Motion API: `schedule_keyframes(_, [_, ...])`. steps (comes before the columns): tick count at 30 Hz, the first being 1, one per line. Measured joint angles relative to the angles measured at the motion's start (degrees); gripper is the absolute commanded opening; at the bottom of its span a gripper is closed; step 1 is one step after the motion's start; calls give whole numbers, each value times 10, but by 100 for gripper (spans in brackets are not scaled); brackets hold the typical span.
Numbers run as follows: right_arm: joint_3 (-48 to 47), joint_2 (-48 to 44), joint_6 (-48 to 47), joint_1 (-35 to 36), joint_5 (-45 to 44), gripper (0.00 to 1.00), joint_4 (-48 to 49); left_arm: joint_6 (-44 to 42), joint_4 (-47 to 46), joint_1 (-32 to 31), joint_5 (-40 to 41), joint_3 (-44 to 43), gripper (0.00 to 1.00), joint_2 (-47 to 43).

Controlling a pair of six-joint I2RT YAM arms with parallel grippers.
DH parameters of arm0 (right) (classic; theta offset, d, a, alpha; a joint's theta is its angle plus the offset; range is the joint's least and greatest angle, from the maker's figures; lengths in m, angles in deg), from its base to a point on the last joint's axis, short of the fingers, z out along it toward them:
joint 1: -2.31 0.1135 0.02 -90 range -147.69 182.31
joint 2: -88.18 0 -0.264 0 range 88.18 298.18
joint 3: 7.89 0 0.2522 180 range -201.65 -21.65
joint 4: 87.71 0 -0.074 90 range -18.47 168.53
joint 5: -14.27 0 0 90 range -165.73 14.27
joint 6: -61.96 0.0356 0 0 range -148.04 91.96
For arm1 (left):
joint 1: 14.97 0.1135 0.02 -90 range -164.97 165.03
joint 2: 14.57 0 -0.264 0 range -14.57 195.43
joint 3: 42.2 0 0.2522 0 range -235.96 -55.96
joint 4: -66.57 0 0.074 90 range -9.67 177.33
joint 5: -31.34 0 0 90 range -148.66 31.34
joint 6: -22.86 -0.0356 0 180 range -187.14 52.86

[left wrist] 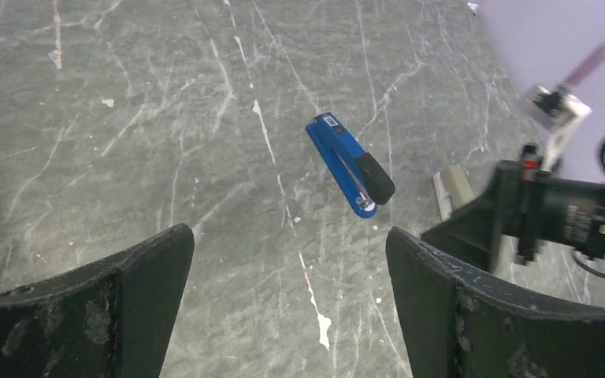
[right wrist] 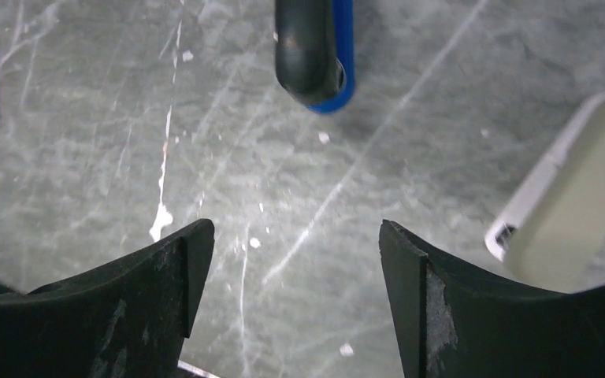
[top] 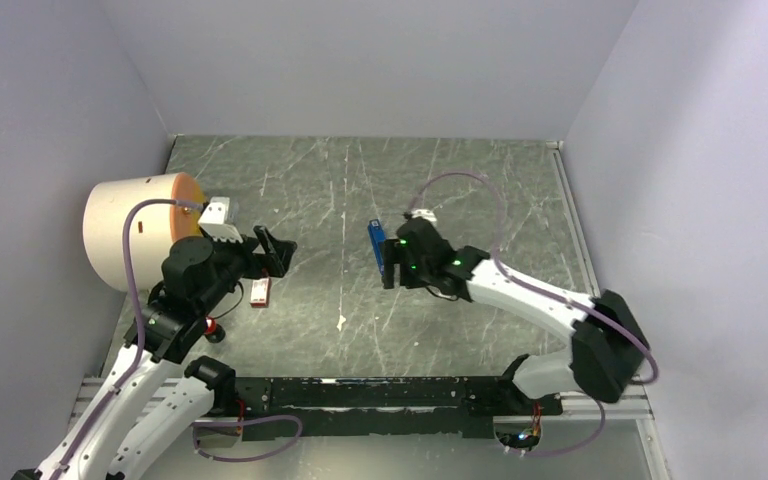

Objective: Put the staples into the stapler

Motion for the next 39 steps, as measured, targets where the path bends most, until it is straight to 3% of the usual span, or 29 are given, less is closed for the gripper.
schedule_keyframes(7, [-138, 176, -27, 69, -90, 80, -13, 17, -12, 0, -16, 12, 97, 2])
schedule_keyframes(10, [-178, 208, -35, 100, -105, 79, -25, 68, 18, 0, 34, 12, 97, 15])
schedule_keyframes(13, [-209, 222, -25, 122, -105, 69, -30, 124, 52, 0, 87, 18, 97, 46])
schedule_keyframes(16, [-215, 219, 3, 125, -97, 56, -28, 169, 81, 0, 132, 23, 97, 107])
schedule_keyframes(19, [-203, 215, 31, 123, -76, 55, -9, 201, 101, 0, 182, 23, 90, 186])
schedule_keyframes(27, [-202, 240, 73, 123, -32, 55, 2, 228, 111, 2, 265, 22, 92, 363])
schedule_keyframes(32, [-199, 245, 77, 121, -18, 56, 19, 228, 109, 2, 285, 22, 80, 438])
schedule_keyframes(39, [-192, 259, 83, 121, -2, 56, 35, 211, 72, 7, 277, 37, 65, 445])
